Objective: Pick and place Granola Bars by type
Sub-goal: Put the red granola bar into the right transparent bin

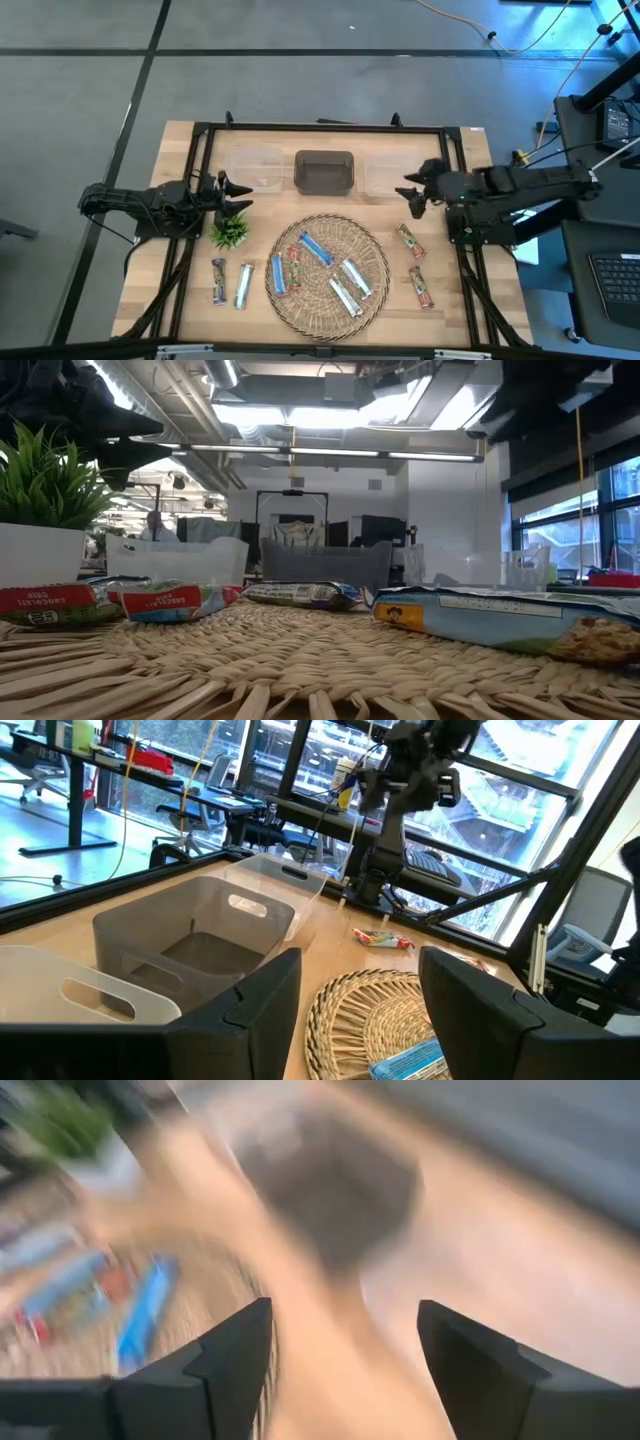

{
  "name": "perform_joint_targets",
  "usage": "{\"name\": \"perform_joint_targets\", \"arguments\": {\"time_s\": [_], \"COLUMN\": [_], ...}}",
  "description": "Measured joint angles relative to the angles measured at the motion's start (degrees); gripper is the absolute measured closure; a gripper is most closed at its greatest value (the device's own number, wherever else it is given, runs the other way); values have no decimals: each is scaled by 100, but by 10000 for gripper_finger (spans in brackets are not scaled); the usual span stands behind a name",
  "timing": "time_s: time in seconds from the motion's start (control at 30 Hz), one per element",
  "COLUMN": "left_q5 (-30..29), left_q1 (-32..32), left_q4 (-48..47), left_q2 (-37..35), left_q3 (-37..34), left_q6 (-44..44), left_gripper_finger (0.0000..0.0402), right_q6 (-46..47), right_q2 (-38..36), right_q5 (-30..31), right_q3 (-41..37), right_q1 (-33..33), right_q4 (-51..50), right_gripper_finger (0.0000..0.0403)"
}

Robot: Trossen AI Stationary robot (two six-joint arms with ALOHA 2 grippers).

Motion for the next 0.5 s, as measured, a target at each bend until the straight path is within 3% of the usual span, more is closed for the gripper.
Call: {"name": "perform_joint_targets", "arguments": {"time_s": [0.13,0.3,0.5], "left_q5": [0,0,0], "left_q1": [0,0,0], "left_q4": [2,1,2], "left_q2": [0,0,-2], "left_q3": [0,2,0], "left_q6": [0,0,-2], "left_gripper_finger": [208,204,207], "right_q6": [860,1294,2093], "right_q2": [850,1406,1761], "right_q5": [-579,-1109,-1307], "right_q3": [572,387,-182], "right_q1": [117,354,670], "right_q4": [-1588,-1700,-1490], "right_gripper_finger": [150,150,150]}}
